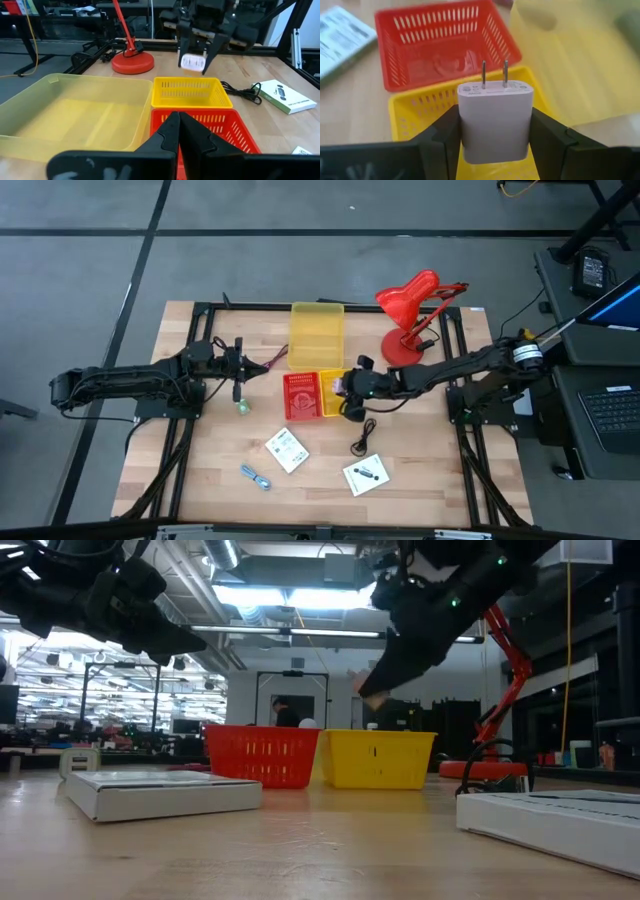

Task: Pick and place items into bin
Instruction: Put the pink charger adapter into the bottom yellow bin, then put the pink cable wire into the top yellow bin

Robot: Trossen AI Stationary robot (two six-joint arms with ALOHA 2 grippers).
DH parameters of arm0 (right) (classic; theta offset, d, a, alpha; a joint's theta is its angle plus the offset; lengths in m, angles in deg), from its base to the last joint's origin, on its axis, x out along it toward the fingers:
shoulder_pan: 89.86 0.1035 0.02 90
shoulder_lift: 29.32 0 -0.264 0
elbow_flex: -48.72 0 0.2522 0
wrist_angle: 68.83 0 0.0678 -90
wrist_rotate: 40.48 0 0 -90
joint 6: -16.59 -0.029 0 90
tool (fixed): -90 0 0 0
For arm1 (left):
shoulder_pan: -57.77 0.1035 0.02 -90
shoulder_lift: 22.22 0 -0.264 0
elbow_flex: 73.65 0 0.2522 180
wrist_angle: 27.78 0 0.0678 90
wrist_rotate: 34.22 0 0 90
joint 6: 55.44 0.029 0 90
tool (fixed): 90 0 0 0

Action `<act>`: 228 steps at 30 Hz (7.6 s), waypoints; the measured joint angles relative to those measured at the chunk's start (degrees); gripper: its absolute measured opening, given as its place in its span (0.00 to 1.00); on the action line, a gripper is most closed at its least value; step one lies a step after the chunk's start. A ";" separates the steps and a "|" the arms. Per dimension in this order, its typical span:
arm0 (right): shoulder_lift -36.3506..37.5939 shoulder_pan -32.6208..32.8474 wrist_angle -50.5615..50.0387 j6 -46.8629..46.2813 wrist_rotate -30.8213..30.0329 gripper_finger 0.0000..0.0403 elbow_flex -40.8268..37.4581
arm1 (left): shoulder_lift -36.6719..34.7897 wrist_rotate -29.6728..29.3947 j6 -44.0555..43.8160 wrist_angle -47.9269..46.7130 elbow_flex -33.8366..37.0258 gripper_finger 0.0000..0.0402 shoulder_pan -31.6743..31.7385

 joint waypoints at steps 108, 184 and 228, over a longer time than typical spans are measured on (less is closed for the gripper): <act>34.66 -1.04 42.64 11.98 14.03 0.00 -37.79 | 0.91 -2.95 -2.63 -2.13 -0.06 0.01 -0.01; 34.62 -1.04 42.66 13.93 11.37 0.00 -37.77 | 46.62 -27.79 -12.72 -15.94 -14.86 0.36 -3.09; 34.62 -1.03 42.66 13.93 11.34 0.00 -37.77 | 27.24 -33.69 -9.57 -26.00 -14.58 0.01 -3.05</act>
